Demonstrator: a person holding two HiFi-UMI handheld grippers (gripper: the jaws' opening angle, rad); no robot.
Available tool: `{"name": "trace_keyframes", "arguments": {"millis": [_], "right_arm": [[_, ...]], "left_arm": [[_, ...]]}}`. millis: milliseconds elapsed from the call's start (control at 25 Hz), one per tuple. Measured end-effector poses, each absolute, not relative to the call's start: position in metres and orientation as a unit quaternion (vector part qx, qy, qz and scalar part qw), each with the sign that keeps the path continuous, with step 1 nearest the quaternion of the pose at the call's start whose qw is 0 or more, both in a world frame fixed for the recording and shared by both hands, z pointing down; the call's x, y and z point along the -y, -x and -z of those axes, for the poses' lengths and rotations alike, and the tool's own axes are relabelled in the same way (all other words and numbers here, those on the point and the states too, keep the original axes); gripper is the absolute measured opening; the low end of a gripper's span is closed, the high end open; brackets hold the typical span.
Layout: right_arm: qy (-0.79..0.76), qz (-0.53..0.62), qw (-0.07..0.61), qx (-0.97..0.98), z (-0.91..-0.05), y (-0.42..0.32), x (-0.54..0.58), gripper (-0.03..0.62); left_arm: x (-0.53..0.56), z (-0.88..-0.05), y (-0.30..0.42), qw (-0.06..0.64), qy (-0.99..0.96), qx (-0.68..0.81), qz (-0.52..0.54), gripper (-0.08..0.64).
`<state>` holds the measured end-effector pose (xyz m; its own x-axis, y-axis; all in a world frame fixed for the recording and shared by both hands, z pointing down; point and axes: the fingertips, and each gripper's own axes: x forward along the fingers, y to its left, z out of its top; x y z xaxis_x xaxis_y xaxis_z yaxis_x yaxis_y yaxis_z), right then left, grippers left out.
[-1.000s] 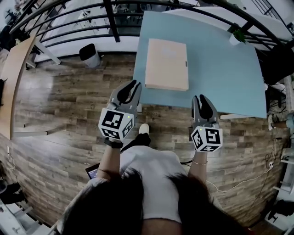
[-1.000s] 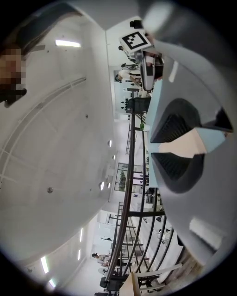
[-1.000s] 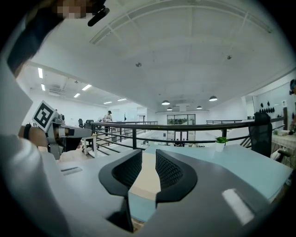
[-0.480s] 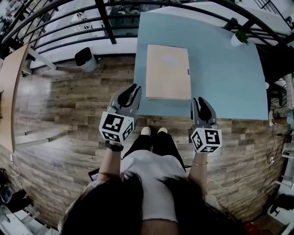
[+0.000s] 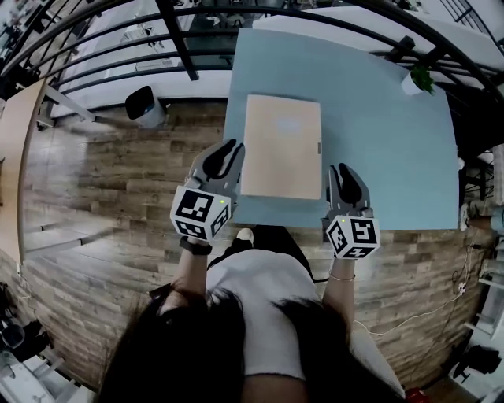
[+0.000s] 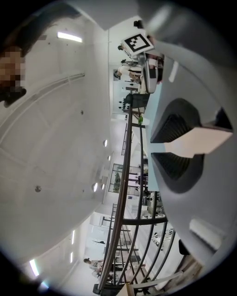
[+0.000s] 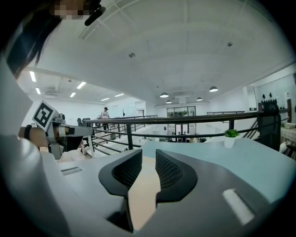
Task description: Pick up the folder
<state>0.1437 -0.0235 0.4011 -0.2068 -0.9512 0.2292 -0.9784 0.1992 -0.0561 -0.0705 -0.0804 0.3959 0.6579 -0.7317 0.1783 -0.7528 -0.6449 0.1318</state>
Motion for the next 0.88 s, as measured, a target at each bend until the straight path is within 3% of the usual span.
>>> {"name": "trace_keyframes", "arguments": {"millis": [400, 880], "right_arm": [[-0.591, -0.088, 0.07, 0.799, -0.386, -0.175, 0.109, 0.066], [-0.562, -0.104, 0.083, 0.817, -0.4, -0.168, 0.129, 0.066]], "left_arm": [[0.15, -0.378, 0.045, 0.093, -0.889, 0.447, -0.044, 0.071], [0.165, -0.392, 0.049, 0.116, -0.879, 0.46, -0.051, 0.071]]}}
